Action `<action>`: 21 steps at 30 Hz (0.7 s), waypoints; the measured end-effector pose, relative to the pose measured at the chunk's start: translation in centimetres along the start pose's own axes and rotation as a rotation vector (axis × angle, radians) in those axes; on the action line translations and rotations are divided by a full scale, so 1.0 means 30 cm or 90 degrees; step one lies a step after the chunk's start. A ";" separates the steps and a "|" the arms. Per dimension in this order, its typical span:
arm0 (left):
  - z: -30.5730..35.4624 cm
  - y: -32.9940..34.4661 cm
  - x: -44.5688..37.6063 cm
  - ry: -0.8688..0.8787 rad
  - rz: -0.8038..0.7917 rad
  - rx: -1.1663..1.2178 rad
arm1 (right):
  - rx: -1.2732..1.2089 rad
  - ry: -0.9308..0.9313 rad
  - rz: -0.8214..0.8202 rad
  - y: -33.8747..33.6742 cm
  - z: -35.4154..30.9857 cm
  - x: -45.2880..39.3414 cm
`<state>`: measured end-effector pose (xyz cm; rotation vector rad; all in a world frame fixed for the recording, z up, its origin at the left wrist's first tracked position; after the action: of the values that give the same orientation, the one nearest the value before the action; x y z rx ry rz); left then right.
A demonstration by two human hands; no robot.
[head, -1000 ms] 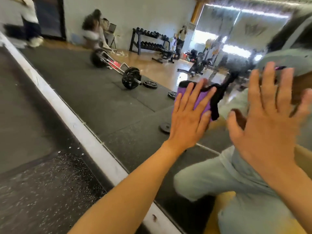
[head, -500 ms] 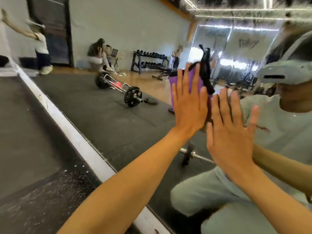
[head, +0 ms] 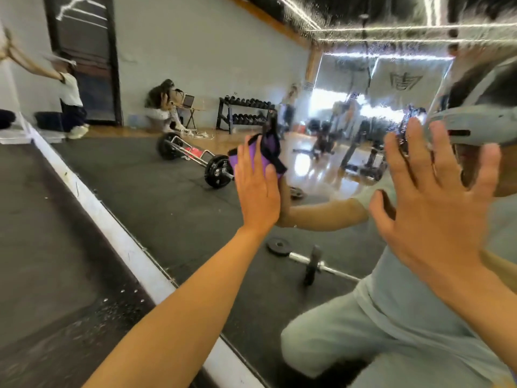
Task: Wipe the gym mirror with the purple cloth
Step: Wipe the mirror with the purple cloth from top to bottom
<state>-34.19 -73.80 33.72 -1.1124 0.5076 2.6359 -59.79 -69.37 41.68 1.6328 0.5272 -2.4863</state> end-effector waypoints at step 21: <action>0.336 0.092 -0.098 0.458 -0.095 -0.019 | 0.048 -0.025 0.000 -0.005 0.001 -0.005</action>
<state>-39.62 -72.51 43.02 -2.0167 0.4784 2.0611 -59.78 -69.26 41.85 1.6046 0.4343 -2.5621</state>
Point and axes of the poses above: each hand's wrist, its own x-axis away from the middle knuckle, its own y-axis out of the palm, z = x × y, the point moved 3 cm from there along -x, towards the middle knuckle, and after that the axes turned 13 degrees about z, right-handed, at the moved point
